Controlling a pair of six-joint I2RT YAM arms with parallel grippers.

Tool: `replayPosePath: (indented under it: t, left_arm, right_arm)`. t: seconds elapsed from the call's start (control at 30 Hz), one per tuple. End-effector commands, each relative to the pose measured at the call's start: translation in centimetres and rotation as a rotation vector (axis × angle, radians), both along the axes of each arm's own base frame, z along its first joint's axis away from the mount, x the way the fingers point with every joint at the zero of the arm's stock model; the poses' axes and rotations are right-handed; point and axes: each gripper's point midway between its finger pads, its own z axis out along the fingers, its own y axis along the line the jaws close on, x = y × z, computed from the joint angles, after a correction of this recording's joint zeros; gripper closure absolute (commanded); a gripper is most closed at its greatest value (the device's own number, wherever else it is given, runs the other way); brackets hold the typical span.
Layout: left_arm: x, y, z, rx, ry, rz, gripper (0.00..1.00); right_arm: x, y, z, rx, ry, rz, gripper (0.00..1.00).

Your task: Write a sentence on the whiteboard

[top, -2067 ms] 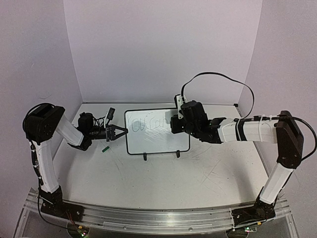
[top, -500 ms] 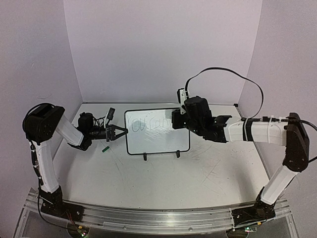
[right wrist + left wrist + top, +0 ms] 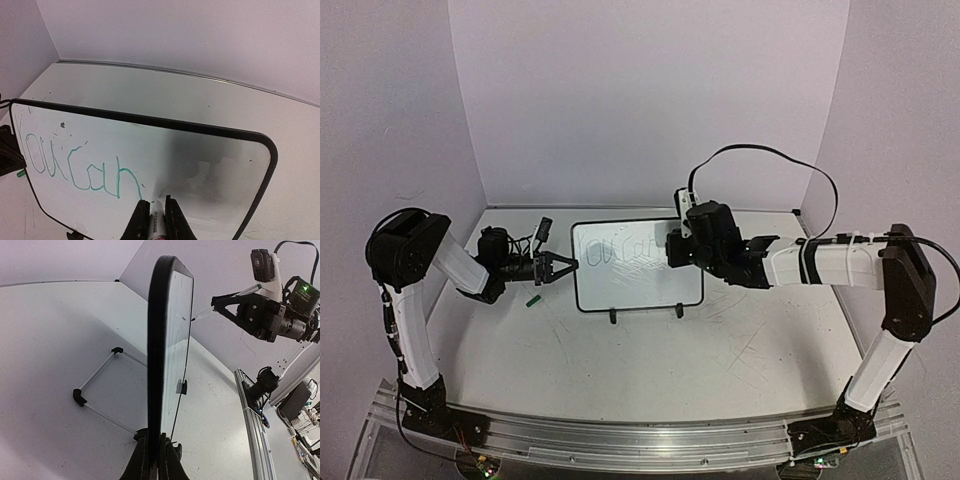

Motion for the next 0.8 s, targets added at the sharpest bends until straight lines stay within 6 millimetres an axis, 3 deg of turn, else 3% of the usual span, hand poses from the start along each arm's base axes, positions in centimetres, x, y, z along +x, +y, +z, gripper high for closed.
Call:
replayPosePath:
  t: [0.0, 0.27, 0.77]
  left_arm:
    - [1.3, 0.3, 1.1, 0.002, -0.029, 0.037, 1.0]
    - [1.3, 0.3, 1.2, 0.002, -0.03, 0.037, 1.0]
    - [1.2, 0.3, 1.2, 0.004, -0.031, 0.037, 1.0]
  right_arm:
    - [0.6, 0.4, 1.2, 0.026, -0.027, -0.006, 1.0]
    - [0.6, 1.3, 0.4, 0.044, 0.0, 0.024, 1.0]
    - [0.7, 0.3, 0.3, 0.04, -0.021, -0.027, 1.0]
